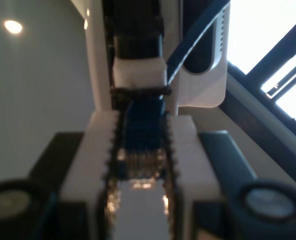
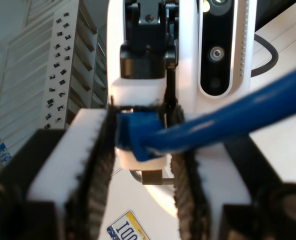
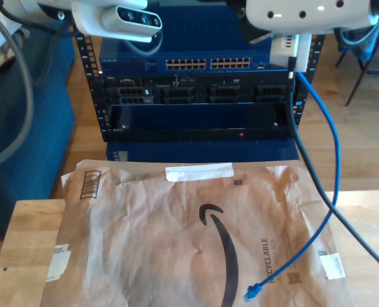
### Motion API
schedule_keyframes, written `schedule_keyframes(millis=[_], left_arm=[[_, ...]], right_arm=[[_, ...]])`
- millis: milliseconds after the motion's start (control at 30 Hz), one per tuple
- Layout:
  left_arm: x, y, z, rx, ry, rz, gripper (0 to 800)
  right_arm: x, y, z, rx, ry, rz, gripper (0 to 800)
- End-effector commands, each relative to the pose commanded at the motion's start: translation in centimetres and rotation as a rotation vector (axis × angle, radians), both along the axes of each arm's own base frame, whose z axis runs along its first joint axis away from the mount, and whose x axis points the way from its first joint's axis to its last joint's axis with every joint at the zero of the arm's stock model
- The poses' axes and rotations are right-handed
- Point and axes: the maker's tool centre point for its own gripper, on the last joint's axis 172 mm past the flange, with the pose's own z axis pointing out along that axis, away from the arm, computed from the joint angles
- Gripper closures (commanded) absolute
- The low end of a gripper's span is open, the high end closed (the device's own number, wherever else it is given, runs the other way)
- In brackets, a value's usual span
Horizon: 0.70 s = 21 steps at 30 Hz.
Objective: Grab the cable and plug it in
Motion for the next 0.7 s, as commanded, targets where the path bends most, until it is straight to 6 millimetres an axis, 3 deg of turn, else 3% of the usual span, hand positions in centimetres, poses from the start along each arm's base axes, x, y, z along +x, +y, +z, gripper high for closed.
schedule_keyframes(millis=[67,133,200,233,400,500,633,700], left_arm=[[0.0,0.0,0.0,-0.001,-0.002,-0.001,717],[-0.1,0.0,-0.1,-0.003,0.001,-0.005,559],[-0.2,0.0,-0.1,-0.006,0.003,-0.009,452],[-0.2,0.1,0.0,-0.011,0.002,-0.009,443],[0.1,0.2,0.3,-0.021,-0.001,0.006,139],[0.3,0.1,0.5,-0.018,-0.007,0.018,55],[1.6,0.1,0.8,0.007,-0.011,0.088,55],[2.8,1.1,0.4,0.046,-0.017,0.143,55]], right_arm=[[0.1,0.0,0.1,0.007,0.001,-0.003,730],[0.1,-0.1,0.2,0.012,0.001,-0.005,761],[0.1,0.0,0.3,0.019,0.005,-0.004,779],[0.1,0.0,0.3,0.02,0.005,-0.004,783],[0.1,0.0,-0.2,0.018,0.015,-0.004,791],[0.4,0.2,-1.3,0.017,0.044,-0.008,793],[1.3,0.0,-2.7,0.011,0.056,-0.029,796],[2.1,-0.6,-3.3,0.013,0.054,-0.058,796]])
